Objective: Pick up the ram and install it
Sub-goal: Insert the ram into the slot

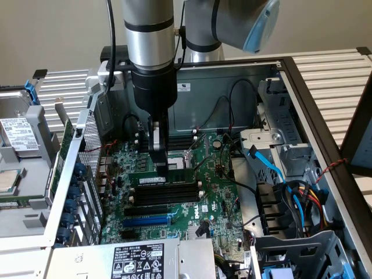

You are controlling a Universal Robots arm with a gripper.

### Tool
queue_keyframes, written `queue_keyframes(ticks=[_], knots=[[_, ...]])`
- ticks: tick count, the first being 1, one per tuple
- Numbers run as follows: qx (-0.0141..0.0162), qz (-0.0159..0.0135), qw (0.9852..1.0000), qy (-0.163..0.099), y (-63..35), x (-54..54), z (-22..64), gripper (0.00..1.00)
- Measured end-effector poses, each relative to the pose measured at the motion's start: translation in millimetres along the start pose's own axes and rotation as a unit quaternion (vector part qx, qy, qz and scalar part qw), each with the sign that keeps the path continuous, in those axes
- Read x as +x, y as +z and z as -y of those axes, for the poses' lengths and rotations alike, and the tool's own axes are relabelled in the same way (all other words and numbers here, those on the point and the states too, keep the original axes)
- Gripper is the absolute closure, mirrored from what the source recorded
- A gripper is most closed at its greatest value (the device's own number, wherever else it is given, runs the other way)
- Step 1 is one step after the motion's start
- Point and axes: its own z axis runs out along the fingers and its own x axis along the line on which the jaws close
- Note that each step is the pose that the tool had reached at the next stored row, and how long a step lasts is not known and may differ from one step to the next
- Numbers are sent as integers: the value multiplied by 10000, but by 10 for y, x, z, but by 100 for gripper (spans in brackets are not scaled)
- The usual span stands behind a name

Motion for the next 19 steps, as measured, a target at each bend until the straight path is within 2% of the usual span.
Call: queue_keyframes(ticks=[3,5,7,8,9,15,19], knots=[[-2,2,10000,0,0,1,0,88],[-16,2,10000,-3,0,2,5,88],[-52,1,10000,-7,1,2,9,88],[-86,0,10000,-12,1,3,10,88],[-98,-1,10000,-13,0,3,10,88],[-97,-1,10000,-13,1,3,16,88],[-109,-2,9999,-14,5,31,48,88]])
